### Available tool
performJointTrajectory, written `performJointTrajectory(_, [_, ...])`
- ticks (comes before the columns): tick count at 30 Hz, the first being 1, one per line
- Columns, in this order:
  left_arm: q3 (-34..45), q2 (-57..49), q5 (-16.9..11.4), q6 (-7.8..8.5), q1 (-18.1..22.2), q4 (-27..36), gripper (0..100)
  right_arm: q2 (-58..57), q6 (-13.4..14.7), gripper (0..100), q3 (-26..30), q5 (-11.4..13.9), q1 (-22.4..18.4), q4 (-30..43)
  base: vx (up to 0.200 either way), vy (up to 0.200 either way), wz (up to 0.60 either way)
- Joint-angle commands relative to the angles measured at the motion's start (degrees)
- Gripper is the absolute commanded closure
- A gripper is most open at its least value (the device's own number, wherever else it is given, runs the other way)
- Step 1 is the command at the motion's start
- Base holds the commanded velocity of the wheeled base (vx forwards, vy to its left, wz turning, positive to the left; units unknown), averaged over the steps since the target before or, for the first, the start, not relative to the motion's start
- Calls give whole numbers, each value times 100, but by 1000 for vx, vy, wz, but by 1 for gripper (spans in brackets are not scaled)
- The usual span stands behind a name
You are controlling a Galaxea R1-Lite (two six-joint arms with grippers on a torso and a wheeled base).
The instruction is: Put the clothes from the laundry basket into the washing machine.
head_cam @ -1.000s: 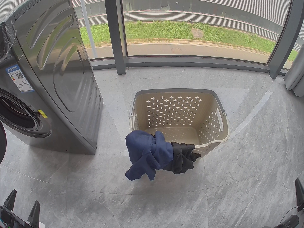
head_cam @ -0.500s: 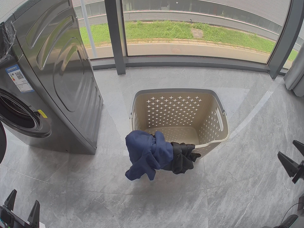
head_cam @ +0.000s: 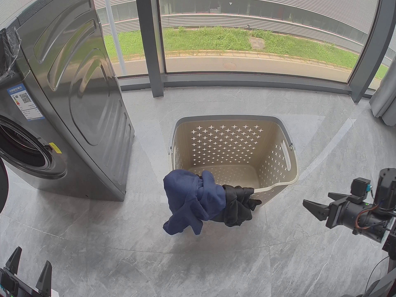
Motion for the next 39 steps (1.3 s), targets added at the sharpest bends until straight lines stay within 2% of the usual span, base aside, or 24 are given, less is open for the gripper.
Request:
performJointTrajectory(1, [92, -75, -3, -14, -2, -1, 0, 1578, 256, 0, -182, -447, 421, -721, 0, 0, 0])
performJointTrajectory(5, [92, -75, -3, -14, -2, -1, 0, 1815, 247, 0, -261, -474, 553, -1098, 0, 0, 0])
performJointTrajectory(15, [92, -75, 6, -23, -2, -1, 0, 2167, 283, 0, -524, -605, 834, -1116, 0, 0, 0])
performJointTrajectory(17, [92, -75, 6, -23, -2, -1, 0, 2431, 309, 0, -674, -685, 1027, -1134, 0, 0, 0])
performJointTrajectory(19, [92, -75, 6, -23, -2, -1, 0, 2571, 362, 0, -744, -834, 1159, -1134, 0, 0, 0])
performJointTrajectory(21, [92, -75, -3, -23, -2, -1, 0, 2712, 537, 0, -850, -975, 1335, -1134, 0, 0, 0])
performJointTrajectory(24, [92, -75, -3, -23, -2, -1, 0, 2852, 696, 0, -1043, -1010, 1511, -1107, 0, 0, 0])
performJointTrajectory(30, [92, -75, 6, -23, -2, -1, 0, 3389, 731, 0, -1350, -1142, 1581, -1134, 0, 0, 0])
performJointTrajectory(39, [92, -75, 6, -23, -2, -1, 0, 4224, 827, 0, -1983, -1150, 1528, -1265, 0, 0, 0])
